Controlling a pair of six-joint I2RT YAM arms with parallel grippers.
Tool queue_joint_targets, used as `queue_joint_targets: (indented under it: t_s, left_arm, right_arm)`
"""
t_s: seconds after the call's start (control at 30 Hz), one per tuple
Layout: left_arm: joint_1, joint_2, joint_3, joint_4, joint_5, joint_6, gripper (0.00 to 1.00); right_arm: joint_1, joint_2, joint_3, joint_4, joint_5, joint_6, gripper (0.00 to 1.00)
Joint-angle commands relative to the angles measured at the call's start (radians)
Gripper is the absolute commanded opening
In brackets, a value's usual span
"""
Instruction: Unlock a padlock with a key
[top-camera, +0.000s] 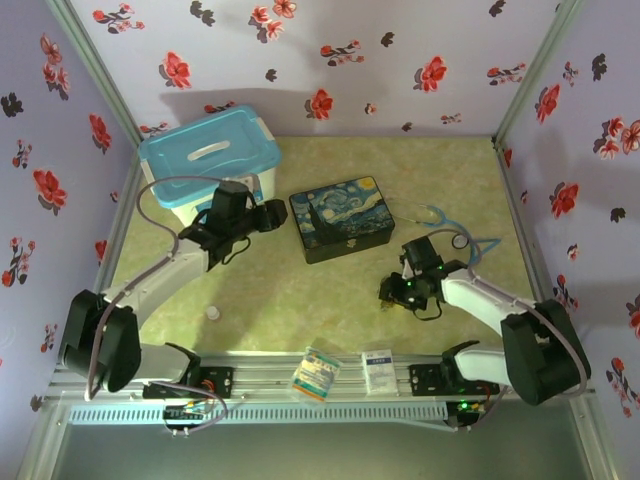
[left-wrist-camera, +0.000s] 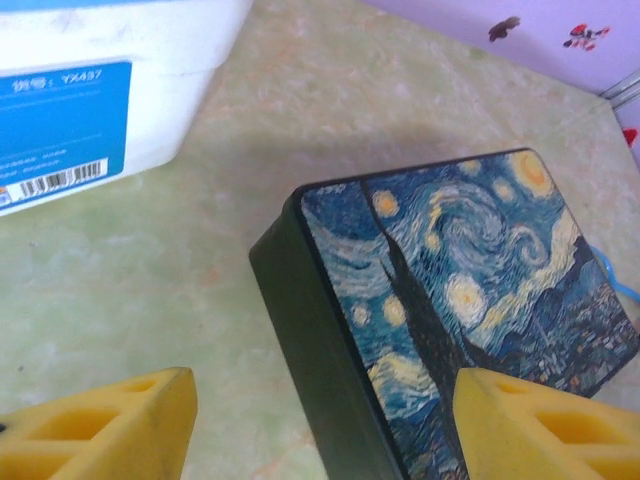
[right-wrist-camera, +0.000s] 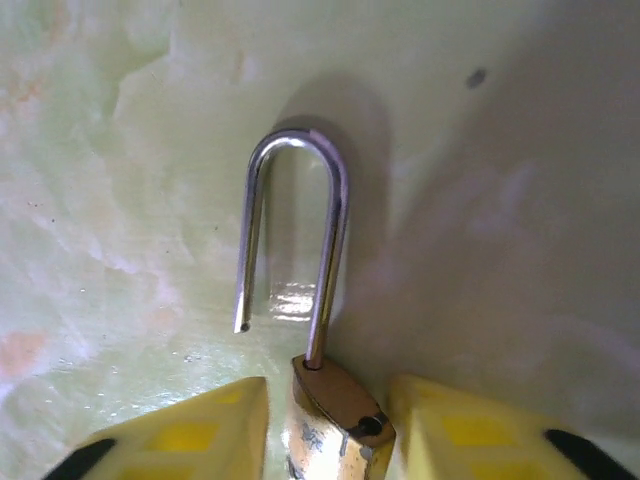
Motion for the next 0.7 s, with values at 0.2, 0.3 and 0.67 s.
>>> queue_joint_targets:
  t_s: [0.2, 0.3, 0.67]
  left_arm:
    - [-0.004, -0.184, -0.043, -0.140, -0.029, 0.057, 0.97]
    - [0.020, -0.267, -0.087, -0.185, -0.134, 0.102, 1.00]
    - [0.136, -0.330, -0.314, 0.016, -0.500, 0.424, 1.00]
  right_arm:
    - [-0.003, 0.026, 0.105, -0.117, 0.275, -0.064, 0.45]
    - [-0.002, -0.098, 0.134, -0.105, 0.436, -0.084, 0.94]
    - [-0.090, -0.247, -0.018, 0.416, 0.921, -0.413, 0.99]
